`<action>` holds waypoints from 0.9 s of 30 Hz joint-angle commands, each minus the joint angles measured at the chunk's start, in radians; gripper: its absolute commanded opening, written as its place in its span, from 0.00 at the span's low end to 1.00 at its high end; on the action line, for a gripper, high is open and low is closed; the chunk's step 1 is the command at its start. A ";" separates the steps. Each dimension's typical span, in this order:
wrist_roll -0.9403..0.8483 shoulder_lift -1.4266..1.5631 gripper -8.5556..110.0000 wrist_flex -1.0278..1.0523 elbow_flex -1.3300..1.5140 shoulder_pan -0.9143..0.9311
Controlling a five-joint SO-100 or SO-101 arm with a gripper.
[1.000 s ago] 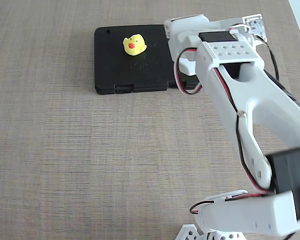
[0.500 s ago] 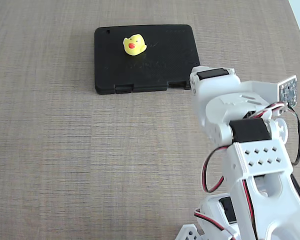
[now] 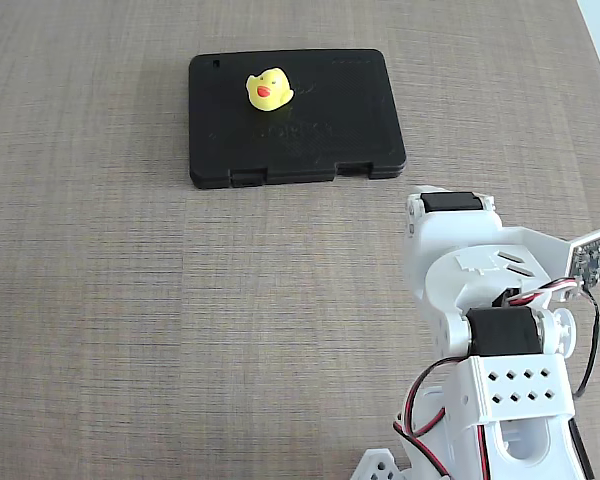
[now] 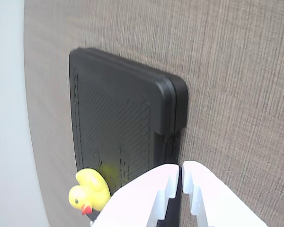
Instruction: Grasp a duck and put it on the black surface.
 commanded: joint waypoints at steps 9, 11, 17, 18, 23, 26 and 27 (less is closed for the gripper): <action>0.101 0.319 0.07 0.351 0.011 0.046; 0.109 0.360 0.07 0.399 0.012 0.054; 0.100 0.434 0.07 0.509 0.012 0.130; 0.100 0.442 0.07 0.531 0.009 0.132; 0.100 0.469 0.07 0.660 -0.006 0.147; 0.100 0.469 0.07 0.712 -0.023 0.144; 0.100 0.469 0.07 0.715 -0.025 0.144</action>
